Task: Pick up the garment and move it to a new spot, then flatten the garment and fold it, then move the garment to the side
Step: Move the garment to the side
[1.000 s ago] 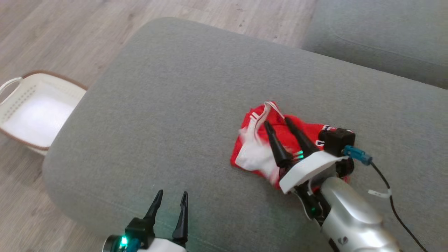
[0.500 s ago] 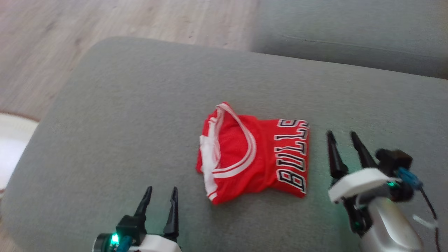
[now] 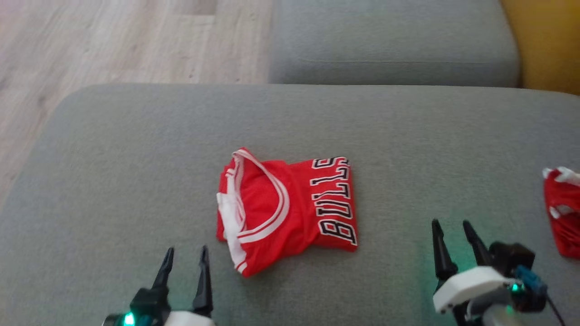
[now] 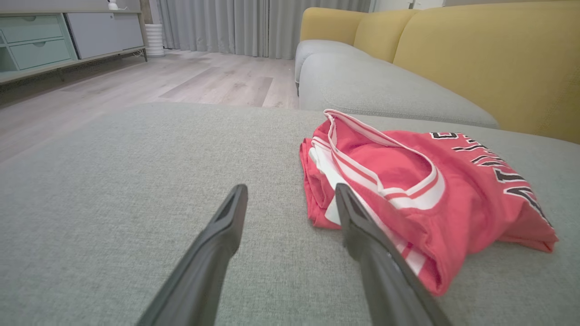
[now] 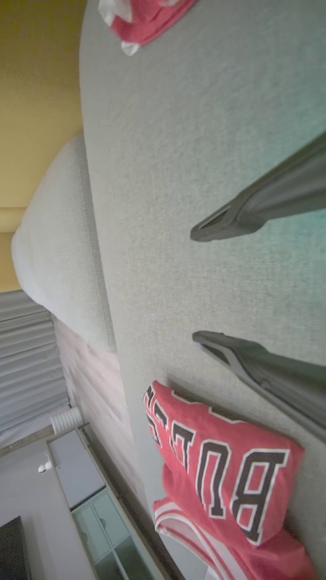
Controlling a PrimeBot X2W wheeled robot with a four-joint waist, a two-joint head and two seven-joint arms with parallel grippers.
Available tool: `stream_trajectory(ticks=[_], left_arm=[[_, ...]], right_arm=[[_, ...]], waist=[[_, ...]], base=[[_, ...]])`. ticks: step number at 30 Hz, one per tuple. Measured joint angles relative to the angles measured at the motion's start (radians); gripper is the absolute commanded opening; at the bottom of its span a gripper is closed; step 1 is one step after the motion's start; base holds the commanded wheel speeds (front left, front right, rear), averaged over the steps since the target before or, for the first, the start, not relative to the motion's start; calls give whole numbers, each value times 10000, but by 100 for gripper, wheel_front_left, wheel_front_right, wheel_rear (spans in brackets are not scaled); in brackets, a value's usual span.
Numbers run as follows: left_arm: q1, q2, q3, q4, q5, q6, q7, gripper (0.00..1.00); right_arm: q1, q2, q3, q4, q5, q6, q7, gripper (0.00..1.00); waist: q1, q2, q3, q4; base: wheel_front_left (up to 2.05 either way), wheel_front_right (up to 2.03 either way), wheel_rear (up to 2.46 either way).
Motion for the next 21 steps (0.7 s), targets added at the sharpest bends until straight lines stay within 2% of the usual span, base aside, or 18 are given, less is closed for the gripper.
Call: stream_trajectory(ticks=[4, 11, 14, 21], left_arm=[[351, 12, 73, -134, 4, 6, 0, 100], [400, 12, 73, -165, 8, -12, 0, 100], [384, 13, 17, -167, 10, -13, 0, 100], [58, 13, -888, -148, 0, -17, 0, 100]], right_arm=[[308, 25, 134, 10, 151, 0, 0, 100], [359, 25, 268, -25, 151, 0, 0, 100], [290, 25, 472, 44, 196, 0, 0, 100], [-1572, 19, 1716, 779, 934, 0, 0, 100]], waist=[[0, 0, -107, -307], [0, 0, -95, -378], [0, 0, 7, -262], [1, 0, 451, 590]], base=[[0, 0, 0], [0, 0, 0], [0, 0, 0], [0, 0, 0]])
